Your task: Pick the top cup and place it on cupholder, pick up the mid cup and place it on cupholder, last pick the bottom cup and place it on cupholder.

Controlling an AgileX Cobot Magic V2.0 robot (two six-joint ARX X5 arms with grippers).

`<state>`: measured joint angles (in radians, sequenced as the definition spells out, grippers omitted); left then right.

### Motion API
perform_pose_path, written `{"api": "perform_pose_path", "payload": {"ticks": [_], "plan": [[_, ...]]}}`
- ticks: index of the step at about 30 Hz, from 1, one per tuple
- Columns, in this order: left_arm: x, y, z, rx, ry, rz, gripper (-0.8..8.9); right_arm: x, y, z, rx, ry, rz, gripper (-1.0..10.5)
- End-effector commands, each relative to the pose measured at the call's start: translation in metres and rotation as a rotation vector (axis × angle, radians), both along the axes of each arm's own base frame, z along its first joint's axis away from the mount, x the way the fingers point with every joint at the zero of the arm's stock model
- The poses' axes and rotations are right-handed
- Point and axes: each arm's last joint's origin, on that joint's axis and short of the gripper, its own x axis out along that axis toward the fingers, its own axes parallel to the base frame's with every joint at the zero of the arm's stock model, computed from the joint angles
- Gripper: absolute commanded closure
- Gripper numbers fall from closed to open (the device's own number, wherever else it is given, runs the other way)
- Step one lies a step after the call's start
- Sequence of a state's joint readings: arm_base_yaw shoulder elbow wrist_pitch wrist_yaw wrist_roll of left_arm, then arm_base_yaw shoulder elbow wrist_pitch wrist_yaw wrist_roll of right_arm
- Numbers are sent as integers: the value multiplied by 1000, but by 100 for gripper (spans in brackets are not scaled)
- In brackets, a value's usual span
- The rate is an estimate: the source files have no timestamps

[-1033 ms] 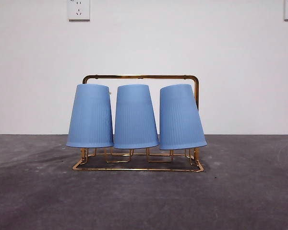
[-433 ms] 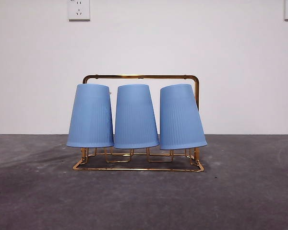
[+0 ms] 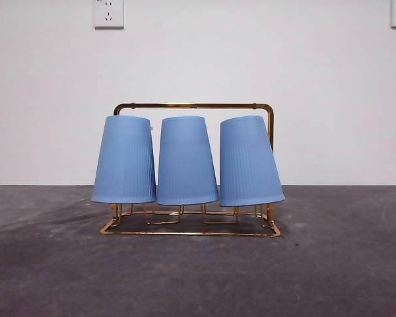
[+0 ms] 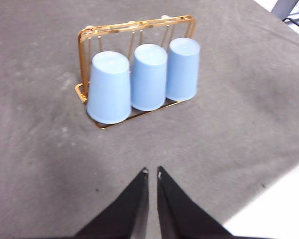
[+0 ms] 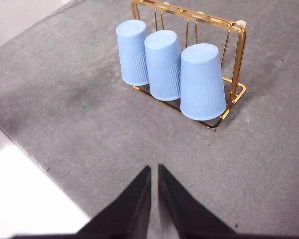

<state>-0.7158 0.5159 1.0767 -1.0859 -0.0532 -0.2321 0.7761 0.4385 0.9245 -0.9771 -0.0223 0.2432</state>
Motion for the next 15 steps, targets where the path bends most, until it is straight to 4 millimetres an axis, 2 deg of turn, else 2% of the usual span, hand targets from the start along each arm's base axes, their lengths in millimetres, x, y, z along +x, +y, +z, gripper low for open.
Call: {"api": "perform_pose_path", "payload": {"ticks": [1, 3, 6, 10, 15], "plan": [[7, -1, -4, -23, 4, 61, 789, 0, 1, 2, 14, -2, 0, 928], [15, -2, -14, -45, -27, 95, 789, 0, 1, 2, 14, -2, 0, 928], [30, 2, -37, -16, -197, 196, 789, 0, 1, 2, 14, -2, 0, 928], [41, 13, -86, 39, -422, 307, 789, 0, 1, 2, 14, -2, 0, 928], [48, 26, -150, 75, -427, 466, 789, 0, 1, 2, 14, -2, 0, 928]]}}
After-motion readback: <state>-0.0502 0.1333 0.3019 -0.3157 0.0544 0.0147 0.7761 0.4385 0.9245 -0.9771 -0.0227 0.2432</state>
